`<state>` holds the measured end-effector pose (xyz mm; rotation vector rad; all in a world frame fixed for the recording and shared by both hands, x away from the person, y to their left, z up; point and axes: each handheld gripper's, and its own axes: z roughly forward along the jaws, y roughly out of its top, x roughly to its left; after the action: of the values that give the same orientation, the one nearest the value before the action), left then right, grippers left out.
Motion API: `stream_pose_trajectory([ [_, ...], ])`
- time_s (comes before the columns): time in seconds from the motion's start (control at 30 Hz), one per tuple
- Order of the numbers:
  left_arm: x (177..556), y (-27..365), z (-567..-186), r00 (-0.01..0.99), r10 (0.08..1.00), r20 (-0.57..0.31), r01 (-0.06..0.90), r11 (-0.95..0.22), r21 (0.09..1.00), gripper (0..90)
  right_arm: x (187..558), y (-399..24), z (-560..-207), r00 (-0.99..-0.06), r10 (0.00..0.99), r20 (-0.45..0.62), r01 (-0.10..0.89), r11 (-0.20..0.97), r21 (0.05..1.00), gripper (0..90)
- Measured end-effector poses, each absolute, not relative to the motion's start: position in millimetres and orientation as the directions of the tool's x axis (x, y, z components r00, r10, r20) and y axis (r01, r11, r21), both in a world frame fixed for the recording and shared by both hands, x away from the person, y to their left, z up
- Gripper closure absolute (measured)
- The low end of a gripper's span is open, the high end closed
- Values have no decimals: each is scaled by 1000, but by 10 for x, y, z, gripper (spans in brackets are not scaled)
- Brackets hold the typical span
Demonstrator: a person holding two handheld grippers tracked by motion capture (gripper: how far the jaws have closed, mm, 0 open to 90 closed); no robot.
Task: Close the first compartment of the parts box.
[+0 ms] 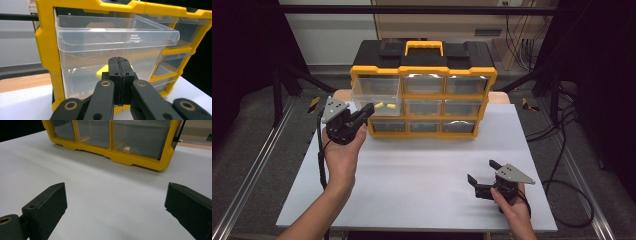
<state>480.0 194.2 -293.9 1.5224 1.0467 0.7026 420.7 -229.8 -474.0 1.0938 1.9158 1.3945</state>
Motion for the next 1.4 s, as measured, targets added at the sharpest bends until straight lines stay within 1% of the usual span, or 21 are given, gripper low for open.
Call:
stream_pose_trajectory([
  [0.53,4930,1895,-2907,439,895,-85,256,-33,966,898,4206,-2315,-4733,-527,848,52,304,130,944,45],
  [0.73,4976,1891,-2899,435,895,-99,267,-24,963,897,4207,-2323,-4728,-525,849,55,304,126,944,40],
  [1.4,5085,1884,-2882,429,899,-93,287,-38,957,897,4206,-2335,-4729,-532,845,57,302,126,945,37],
])
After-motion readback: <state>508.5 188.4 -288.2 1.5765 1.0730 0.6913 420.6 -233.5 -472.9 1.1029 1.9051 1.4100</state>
